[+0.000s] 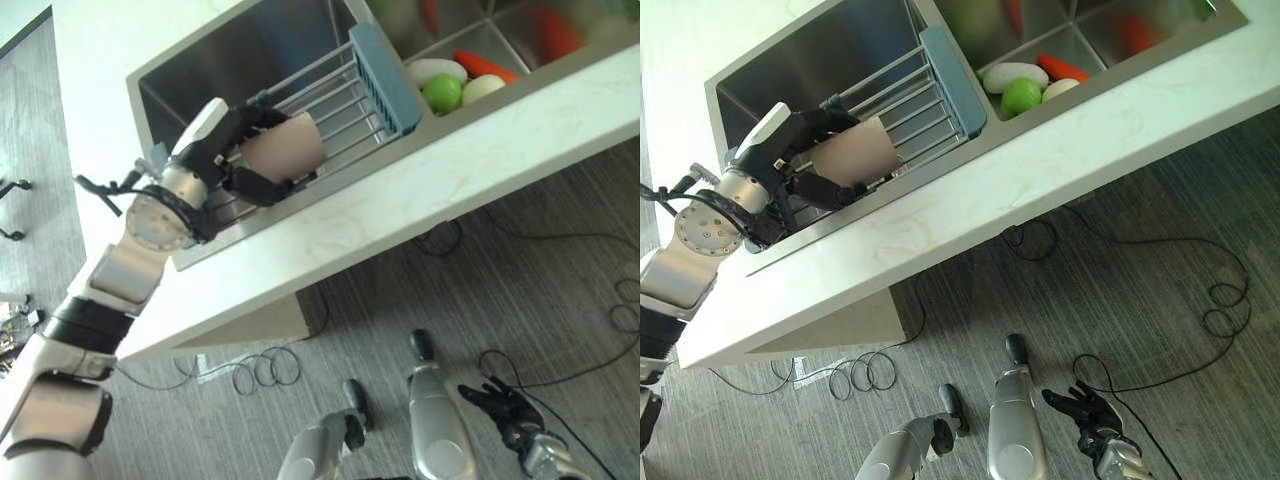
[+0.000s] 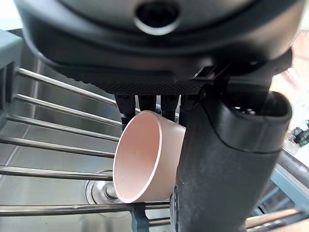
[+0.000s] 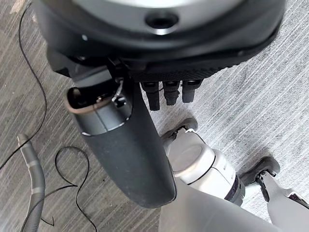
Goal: Place the dishes in the dishwasher.
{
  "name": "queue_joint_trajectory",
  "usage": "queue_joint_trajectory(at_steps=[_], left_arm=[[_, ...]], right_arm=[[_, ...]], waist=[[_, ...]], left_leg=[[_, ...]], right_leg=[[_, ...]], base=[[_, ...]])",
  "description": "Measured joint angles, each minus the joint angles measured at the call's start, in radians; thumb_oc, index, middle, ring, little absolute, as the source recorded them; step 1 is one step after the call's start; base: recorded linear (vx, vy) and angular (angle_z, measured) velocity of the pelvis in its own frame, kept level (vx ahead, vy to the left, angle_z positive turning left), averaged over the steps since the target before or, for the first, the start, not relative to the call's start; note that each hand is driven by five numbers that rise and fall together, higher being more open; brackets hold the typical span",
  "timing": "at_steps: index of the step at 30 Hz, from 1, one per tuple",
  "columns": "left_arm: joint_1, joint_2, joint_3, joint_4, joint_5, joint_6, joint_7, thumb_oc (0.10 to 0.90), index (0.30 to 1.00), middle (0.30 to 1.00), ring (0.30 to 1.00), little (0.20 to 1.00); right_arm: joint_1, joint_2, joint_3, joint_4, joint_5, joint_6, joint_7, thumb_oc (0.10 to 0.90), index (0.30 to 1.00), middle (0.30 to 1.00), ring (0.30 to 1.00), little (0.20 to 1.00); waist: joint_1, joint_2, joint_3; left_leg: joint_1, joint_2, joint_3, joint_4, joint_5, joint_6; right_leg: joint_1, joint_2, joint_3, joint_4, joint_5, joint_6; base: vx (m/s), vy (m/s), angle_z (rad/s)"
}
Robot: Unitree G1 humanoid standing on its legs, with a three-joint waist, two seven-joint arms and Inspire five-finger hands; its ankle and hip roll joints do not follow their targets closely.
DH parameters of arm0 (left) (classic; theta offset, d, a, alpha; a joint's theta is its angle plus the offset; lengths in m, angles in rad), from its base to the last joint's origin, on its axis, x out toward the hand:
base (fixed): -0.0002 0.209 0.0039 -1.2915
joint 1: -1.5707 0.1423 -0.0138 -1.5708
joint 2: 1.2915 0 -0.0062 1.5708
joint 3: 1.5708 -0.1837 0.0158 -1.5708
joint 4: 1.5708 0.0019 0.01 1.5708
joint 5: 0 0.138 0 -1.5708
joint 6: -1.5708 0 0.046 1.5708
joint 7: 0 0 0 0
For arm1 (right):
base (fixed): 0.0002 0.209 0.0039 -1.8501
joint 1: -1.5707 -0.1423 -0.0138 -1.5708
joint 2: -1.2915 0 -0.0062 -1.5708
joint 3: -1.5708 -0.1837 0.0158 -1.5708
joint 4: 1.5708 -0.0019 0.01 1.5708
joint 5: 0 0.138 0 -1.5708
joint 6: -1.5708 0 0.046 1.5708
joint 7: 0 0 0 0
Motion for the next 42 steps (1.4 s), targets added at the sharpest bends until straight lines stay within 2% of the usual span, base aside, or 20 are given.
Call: queue_joint_trajectory(at_steps=[3,7,13,20,23,26,30,34,38,40,41,42], left_arm=[[-0.048,0.000,-0.037,0.015,0.006,0.026,-0.014,0.400,0.300,0.300,0.300,0.300],[-0.073,0.003,-0.057,0.020,0.031,0.021,-0.024,0.400,0.300,0.300,0.300,0.300],[-0.056,0.005,-0.071,0.018,0.065,-0.012,0.021,0.400,0.300,0.300,0.300,0.300],[0.006,0.019,-0.027,-0.088,0.217,-0.130,0.180,0.400,0.300,0.300,0.300,0.300],[0.073,0.093,0.060,-0.152,0.268,-0.191,0.280,0.400,0.300,0.300,0.300,0.300],[0.114,0.142,0.154,-0.173,0.267,-0.221,0.353,0.400,0.300,0.300,0.300,0.300],[0.250,0.164,0.294,-0.183,0.261,-0.251,0.441,0.400,0.300,0.300,0.300,0.300],[0.369,0.179,0.351,-0.181,0.240,-0.239,0.456,0.400,0.300,0.300,0.300,0.300],[0.516,0.207,0.439,-0.197,0.214,-0.207,0.456,0.400,0.300,0.300,0.300,0.300],[0.558,0.203,0.467,-0.210,0.192,-0.197,0.455,0.400,0.300,0.300,0.300,0.300],[0.572,0.201,0.482,-0.230,0.174,-0.200,0.455,0.400,0.300,0.300,0.300,0.300],[0.577,0.199,0.491,-0.238,0.174,-0.202,0.455,0.400,0.300,0.300,0.300,0.300]], right_arm=[[0.000,0.000,0.001,0.002,0.000,-0.002,0.000,0.800,0.900,0.900,0.900,0.900],[0.000,0.000,0.010,0.001,-0.001,-0.004,0.001,0.800,0.900,0.900,0.900,0.900],[-0.003,0.001,0.009,0.002,-0.001,-0.006,0.001,0.800,0.900,0.900,0.900,0.900],[-0.019,0.008,0.005,0.033,-0.021,-0.012,-0.002,0.800,0.900,0.900,0.900,0.900],[-0.023,0.018,0.005,0.054,-0.039,-0.012,-0.008,0.800,0.900,0.900,0.900,0.900],[-0.016,0.026,-0.004,0.073,-0.039,-0.005,-0.010,0.800,0.900,0.900,0.900,0.900],[0.019,0.039,-0.016,0.105,-0.019,0.016,-0.018,0.800,0.900,0.900,0.900,0.900],[0.052,0.037,-0.012,0.128,-0.045,0.032,-0.017,0.800,0.900,0.900,0.900,0.900],[0.059,0.032,-0.013,0.127,-0.084,0.058,-0.004,0.800,0.900,0.900,0.900,0.900],[0.067,0.024,-0.015,0.117,-0.140,0.064,-0.001,0.800,0.900,0.900,0.900,0.900],[0.077,0.019,-0.016,0.120,-0.160,0.067,-0.001,0.800,0.900,0.900,0.900,0.900],[0.083,0.015,-0.018,0.133,-0.167,0.069,-0.003,0.800,0.900,0.900,0.900,0.900]], waist=[[-0.005,0.000,0.000],[-0.006,0.000,0.000],[-0.003,-0.001,-0.001],[0.024,-0.010,-0.005],[0.033,-0.024,-0.016],[0.054,-0.033,-0.044],[0.103,-0.029,-0.137],[0.153,-0.016,-0.210],[0.222,-0.002,-0.234],[0.250,0.007,-0.244],[0.249,0.006,-0.243],[0.265,0.004,-0.242]], left_leg=[[0.001,-0.006,-0.009,0.000,0.003,0.005],[0.002,-0.010,-0.014,-0.001,0.006,0.010],[0.019,-0.008,-0.020,-0.004,0.007,0.011],[0.049,-0.001,-0.024,-0.006,0.007,0.011],[0.074,0.005,-0.031,-0.016,0.009,0.007],[0.086,0.012,-0.050,-0.020,0.012,0.003],[0.117,0.020,-0.082,-0.045,0.017,-0.006],[0.152,0.016,-0.115,-0.056,0.016,-0.008],[0.146,0.011,-0.145,-0.041,0.016,-0.009],[0.094,0.006,-0.174,-0.026,0.033,-0.022],[0.064,0.005,-0.174,-0.037,0.060,-0.029],[0.049,0.016,-0.168,-0.052,0.083,-0.037]], right_leg=[[0.013,-0.006,-0.005,-0.016,0.009,0.005],[0.024,-0.013,-0.011,-0.031,0.021,0.008],[0.046,-0.013,-0.018,-0.033,0.021,0.007],[0.080,-0.011,-0.026,-0.043,0.020,0.005],[0.107,-0.010,-0.036,-0.047,0.017,-0.001],[0.128,-0.010,-0.061,-0.050,0.008,-0.008],[0.163,-0.009,-0.096,-0.050,-0.015,-0.015],[0.191,-0.023,-0.130,-0.022,-0.060,-0.012],[0.201,-0.048,-0.169,0.032,-0.100,-0.012],[0.195,-0.071,-0.221,0.063,-0.105,-0.016],[0.196,-0.091,-0.270,0.061,-0.108,-0.018],[0.194,-0.106,-0.311,0.061,-0.109,-0.029]], base=[[-0.02,0.003,0.06],[-0.01,-0.010,0.03],[-0.02,-0.033,0.03],[0.01,-0.031,0.01],[-0.01,-0.033,0.05],[0.01,-0.054,0.19],[0.04,-0.029,0.24],[0.03,-0.041,0.28],[-0.13,0.021,0.38],[-0.29,0.054,0.94],[-0.28,0.043,1.52],[-0.33,0.061,1.36]])
